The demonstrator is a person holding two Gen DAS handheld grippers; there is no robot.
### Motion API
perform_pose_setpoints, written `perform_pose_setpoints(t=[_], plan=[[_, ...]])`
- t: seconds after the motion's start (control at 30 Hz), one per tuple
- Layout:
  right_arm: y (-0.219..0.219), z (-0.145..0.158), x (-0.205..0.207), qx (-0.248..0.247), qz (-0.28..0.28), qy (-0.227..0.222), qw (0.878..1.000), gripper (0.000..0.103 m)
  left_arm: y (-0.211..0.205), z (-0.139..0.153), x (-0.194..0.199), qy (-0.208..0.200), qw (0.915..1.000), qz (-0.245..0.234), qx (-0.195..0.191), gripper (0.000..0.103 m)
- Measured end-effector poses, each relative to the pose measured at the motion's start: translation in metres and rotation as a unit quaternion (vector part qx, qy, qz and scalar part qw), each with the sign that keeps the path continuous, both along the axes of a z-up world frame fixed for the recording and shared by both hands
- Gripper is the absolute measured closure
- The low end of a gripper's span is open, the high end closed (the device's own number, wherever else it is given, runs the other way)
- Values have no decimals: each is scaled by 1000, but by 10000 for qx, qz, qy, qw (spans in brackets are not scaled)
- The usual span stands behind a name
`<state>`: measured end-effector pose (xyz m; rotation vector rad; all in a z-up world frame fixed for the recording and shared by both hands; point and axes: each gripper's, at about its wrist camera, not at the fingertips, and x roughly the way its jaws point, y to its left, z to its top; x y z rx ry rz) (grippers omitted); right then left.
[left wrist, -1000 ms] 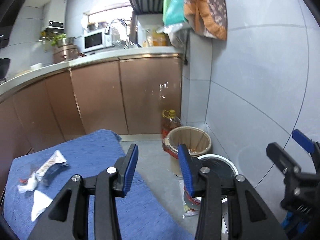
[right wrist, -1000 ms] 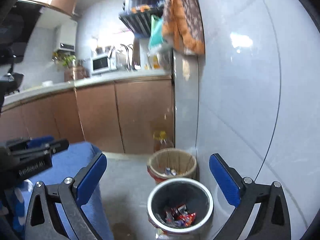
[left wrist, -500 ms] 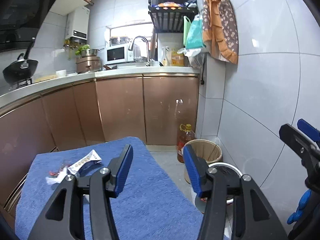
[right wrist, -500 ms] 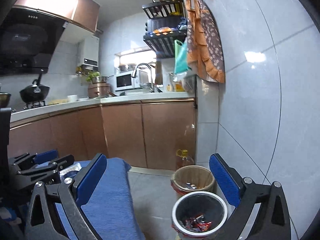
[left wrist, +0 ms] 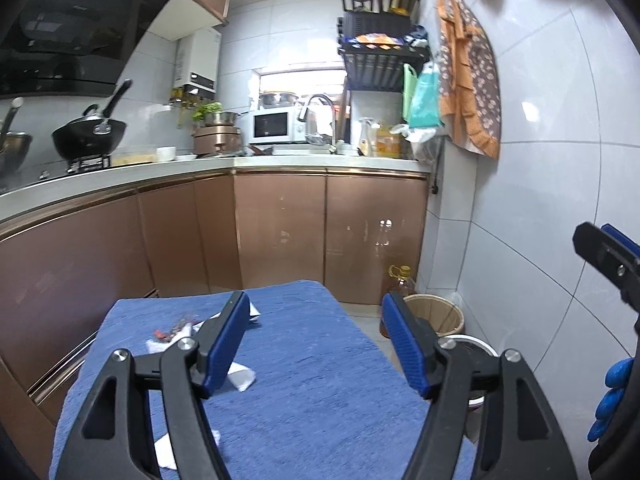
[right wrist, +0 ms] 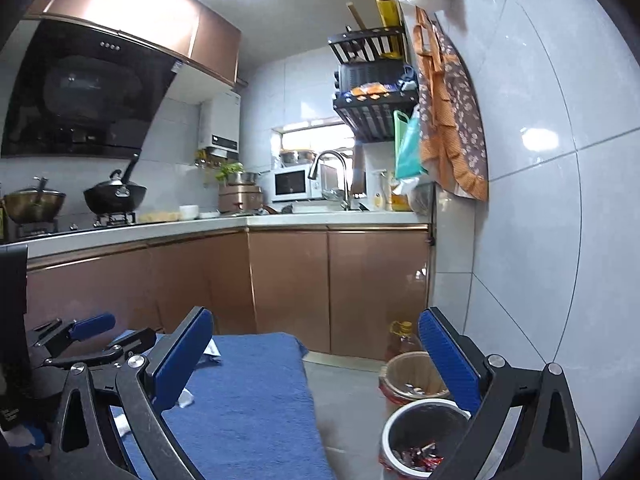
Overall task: Collect trash
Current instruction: 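Move both open tools back over the table toward the tissues, then grasp a white tissue with the left tool while the right tool grasps another tissue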
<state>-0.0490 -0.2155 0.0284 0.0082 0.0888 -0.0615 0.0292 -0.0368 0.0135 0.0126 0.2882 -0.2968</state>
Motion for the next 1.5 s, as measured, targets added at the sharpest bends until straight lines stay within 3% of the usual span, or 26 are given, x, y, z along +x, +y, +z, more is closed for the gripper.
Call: perform_pose_setpoints(t=[0.33, 0.83, 1.2, 1.5], plan=[[32, 6, 7, 105, 510, 235, 9984, 0, 71, -17, -7, 77, 9984, 551, -16, 36], [65, -36, 99, 360, 1270, 1359, 9819, 0, 177, -71, 47, 816, 9892, 1218, 84, 36], [95, -87, 157, 169, 1832, 2198, 9580, 0, 200, -128, 88, 1647, 9817, 952, -4, 36], [112, -122, 194, 177, 2165, 2730, 9372, 0, 190, -162, 97, 2140, 9767, 87, -159, 36]])
